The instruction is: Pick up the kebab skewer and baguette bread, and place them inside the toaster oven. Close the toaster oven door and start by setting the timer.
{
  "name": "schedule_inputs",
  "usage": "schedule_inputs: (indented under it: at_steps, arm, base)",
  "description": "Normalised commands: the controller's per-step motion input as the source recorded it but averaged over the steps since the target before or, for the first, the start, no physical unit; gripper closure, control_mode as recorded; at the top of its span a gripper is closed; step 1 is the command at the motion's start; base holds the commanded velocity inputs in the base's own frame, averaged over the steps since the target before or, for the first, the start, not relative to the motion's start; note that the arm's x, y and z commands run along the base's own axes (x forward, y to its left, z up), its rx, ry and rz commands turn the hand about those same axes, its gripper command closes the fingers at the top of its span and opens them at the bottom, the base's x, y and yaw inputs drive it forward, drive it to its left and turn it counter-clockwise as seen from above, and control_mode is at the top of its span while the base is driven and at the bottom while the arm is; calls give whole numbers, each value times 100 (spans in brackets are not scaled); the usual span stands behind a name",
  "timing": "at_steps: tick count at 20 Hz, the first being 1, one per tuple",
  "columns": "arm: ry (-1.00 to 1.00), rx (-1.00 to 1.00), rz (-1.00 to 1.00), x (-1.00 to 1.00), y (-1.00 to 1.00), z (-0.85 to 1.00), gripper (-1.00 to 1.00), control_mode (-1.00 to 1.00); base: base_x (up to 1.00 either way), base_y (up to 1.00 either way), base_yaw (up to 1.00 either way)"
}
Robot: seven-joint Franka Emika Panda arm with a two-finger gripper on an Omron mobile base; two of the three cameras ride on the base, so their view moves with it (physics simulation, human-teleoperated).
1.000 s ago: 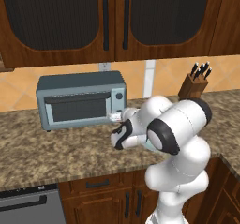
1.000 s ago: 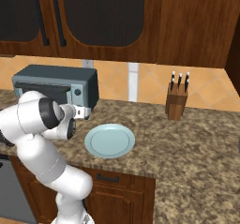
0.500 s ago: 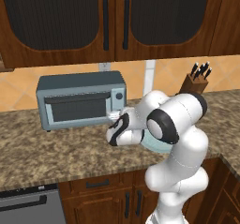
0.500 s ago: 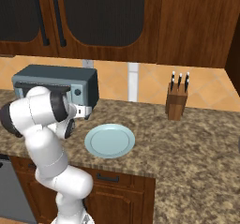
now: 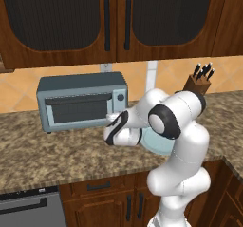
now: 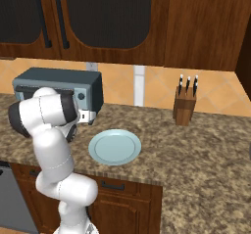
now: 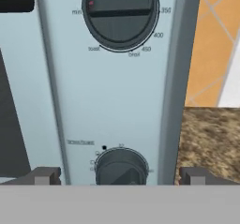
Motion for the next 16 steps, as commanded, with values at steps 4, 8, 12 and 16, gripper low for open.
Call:
schedule_inputs:
  at_steps: [4, 8, 12, 16]
  arm:
    - [0, 0, 0, 1, 0, -7, -100, -100]
    - [0, 0, 0, 0, 0, -6, -100, -100]
    - [-1, 0, 0, 1, 0, -10, -100, -100]
    - [0, 0, 0, 2, 0, -5, -100, -100]
  base:
    - [0, 0, 0]
    - [0, 0, 0]
    - [0, 0, 0]
    - [0, 0, 0]
